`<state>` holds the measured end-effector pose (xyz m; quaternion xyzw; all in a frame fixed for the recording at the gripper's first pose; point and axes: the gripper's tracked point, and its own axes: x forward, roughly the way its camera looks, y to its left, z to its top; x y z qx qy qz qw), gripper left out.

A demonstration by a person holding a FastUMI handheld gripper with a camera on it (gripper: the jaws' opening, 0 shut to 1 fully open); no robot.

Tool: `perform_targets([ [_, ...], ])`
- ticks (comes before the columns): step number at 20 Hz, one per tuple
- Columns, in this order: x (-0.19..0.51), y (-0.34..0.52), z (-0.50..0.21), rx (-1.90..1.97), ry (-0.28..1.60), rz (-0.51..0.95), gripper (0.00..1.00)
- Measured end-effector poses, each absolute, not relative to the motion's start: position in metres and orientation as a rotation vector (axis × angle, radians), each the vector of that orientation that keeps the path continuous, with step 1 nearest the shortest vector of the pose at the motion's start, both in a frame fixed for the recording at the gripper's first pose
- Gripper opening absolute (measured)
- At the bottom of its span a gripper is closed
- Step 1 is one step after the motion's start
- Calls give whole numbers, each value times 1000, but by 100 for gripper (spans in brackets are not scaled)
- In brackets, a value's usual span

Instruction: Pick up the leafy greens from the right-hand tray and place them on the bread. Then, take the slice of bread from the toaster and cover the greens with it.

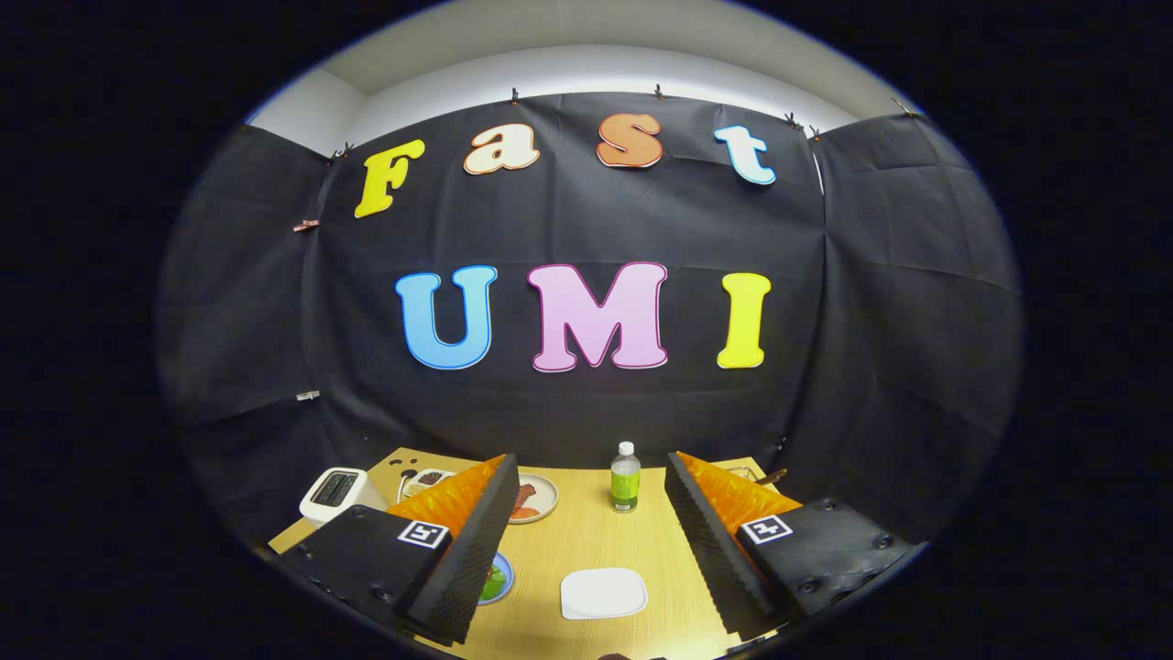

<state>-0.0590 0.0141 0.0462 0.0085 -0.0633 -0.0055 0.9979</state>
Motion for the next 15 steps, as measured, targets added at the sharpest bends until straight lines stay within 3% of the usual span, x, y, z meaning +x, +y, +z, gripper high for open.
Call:
perform_targets([
  [15,-44,52,18,-14,-52,-14,99],
])
